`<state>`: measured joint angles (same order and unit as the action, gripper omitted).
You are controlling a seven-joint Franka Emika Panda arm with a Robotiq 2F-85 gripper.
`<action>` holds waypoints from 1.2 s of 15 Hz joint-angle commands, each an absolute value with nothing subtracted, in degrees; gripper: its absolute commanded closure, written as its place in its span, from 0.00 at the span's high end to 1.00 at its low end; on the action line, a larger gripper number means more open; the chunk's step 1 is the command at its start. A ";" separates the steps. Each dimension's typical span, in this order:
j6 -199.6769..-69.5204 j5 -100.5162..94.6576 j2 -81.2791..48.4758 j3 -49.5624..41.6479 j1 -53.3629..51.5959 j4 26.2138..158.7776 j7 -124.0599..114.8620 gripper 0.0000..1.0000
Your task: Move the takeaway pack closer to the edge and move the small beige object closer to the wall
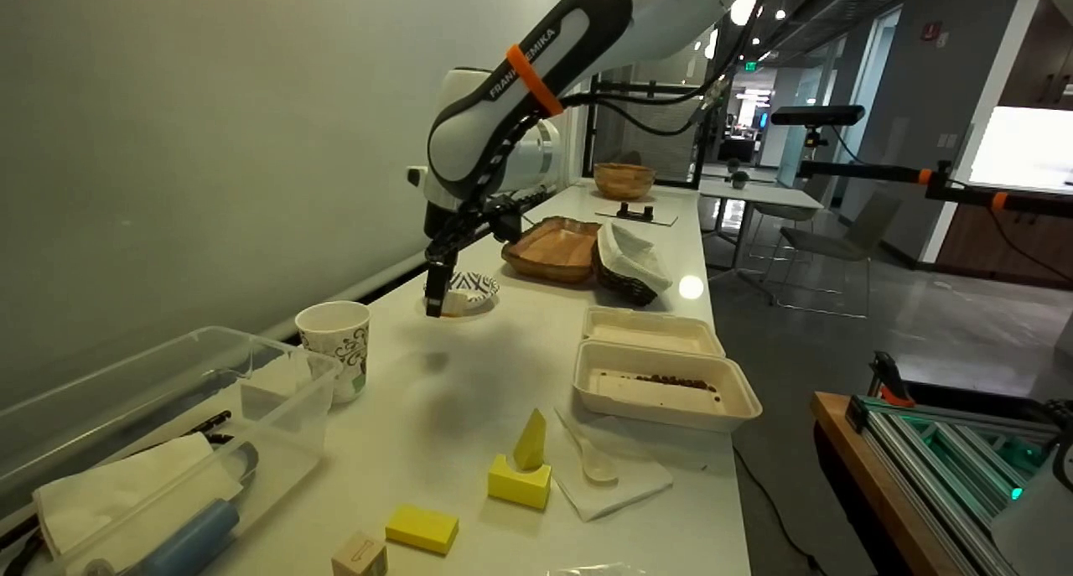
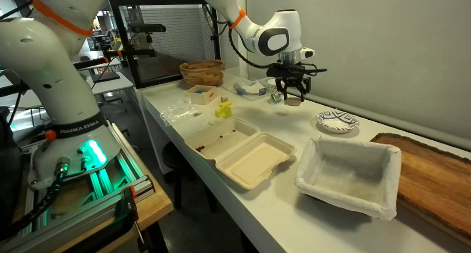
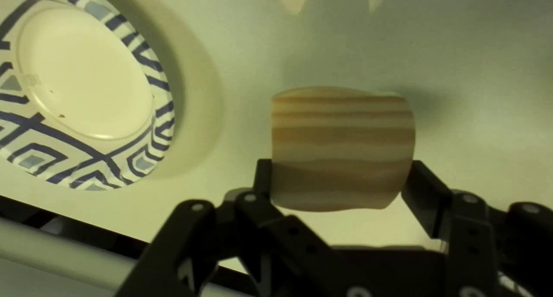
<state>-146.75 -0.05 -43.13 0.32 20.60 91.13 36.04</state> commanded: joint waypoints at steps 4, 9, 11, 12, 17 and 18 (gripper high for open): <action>-140.56 1.41 -54.53 1.52 20.29 74.13 31.14 0.51; -138.99 3.17 -60.60 2.60 21.77 66.49 28.20 0.51; -139.24 3.58 -62.42 2.86 22.10 64.21 27.82 0.51; -139.43 3.69 -63.15 2.95 22.19 63.35 27.79 0.51; -137.43 2.91 -64.21 2.80 21.70 61.19 27.76 1.00; -136.63 3.04 -63.84 2.94 21.75 61.35 27.89 1.00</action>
